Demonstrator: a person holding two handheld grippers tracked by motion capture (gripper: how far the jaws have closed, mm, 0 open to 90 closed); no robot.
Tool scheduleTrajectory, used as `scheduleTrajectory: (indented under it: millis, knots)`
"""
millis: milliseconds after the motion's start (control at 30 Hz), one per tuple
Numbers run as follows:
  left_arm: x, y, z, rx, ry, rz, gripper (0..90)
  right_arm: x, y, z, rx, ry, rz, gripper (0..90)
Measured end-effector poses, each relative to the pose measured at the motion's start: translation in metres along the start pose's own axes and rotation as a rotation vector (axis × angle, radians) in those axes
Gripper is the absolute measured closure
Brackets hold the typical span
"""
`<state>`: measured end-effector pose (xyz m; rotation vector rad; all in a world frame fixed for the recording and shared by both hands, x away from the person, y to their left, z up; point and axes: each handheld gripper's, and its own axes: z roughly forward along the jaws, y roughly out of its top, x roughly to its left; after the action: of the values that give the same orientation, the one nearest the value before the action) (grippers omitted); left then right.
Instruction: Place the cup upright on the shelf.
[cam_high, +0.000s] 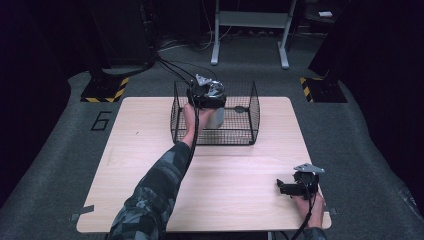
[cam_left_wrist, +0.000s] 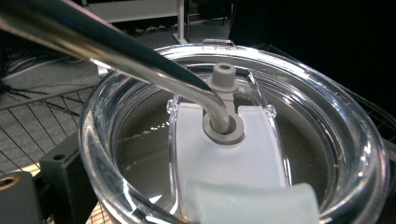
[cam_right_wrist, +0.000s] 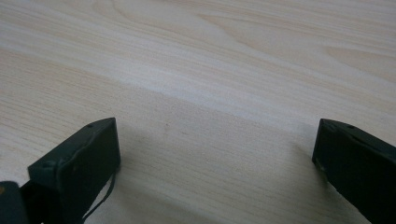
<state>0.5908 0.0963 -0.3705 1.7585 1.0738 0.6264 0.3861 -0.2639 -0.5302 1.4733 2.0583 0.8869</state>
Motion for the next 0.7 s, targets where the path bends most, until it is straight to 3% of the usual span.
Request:
scheduleTrajectory:
  millis: [333, 700]
  knots:
    - [0.006, -0.011, 0.012, 0.033, 0.021, -0.047, 3.7, 0.001, 0.000, 0.000, -0.002, 0.005, 0.007, 0.4]
    - [0.003, -0.018, 0.020, 0.062, 0.018, -0.048, 3.7, 0.000, 0.000, 0.000, 0.000, -0.001, 0.004, 0.4]
